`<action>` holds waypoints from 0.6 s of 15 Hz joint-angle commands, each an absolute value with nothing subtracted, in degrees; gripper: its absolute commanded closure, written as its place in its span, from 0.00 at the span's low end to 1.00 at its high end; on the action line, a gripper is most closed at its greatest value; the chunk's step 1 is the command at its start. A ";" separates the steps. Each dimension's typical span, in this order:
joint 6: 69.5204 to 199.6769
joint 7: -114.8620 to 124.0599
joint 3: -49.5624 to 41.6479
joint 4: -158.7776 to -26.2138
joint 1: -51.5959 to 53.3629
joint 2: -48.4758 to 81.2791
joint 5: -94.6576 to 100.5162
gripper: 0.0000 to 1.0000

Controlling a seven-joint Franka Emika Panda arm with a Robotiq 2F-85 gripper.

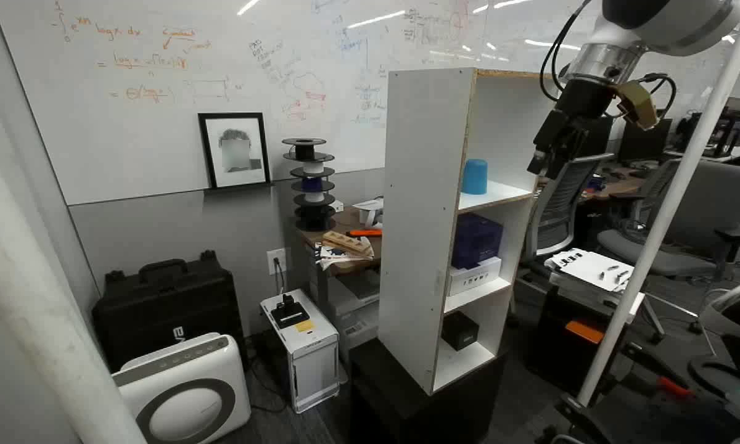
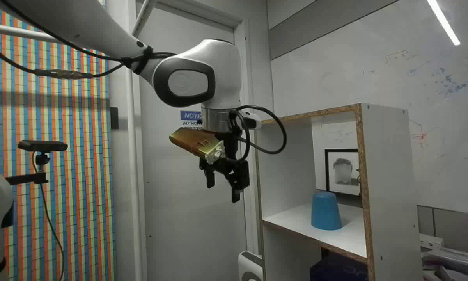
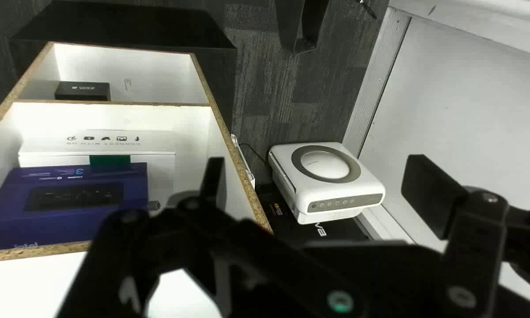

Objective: Remove the cup from the top shelf and put it on the top of the cabinet

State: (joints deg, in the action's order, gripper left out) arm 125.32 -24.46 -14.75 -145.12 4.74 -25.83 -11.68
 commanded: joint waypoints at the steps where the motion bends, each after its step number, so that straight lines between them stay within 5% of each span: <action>1: 125.07 -24.96 -13.44 -144.74 3.34 -25.68 -12.37 0.00; 9: 125.07 -24.96 -13.46 -144.13 3.34 -25.73 -12.37 0.00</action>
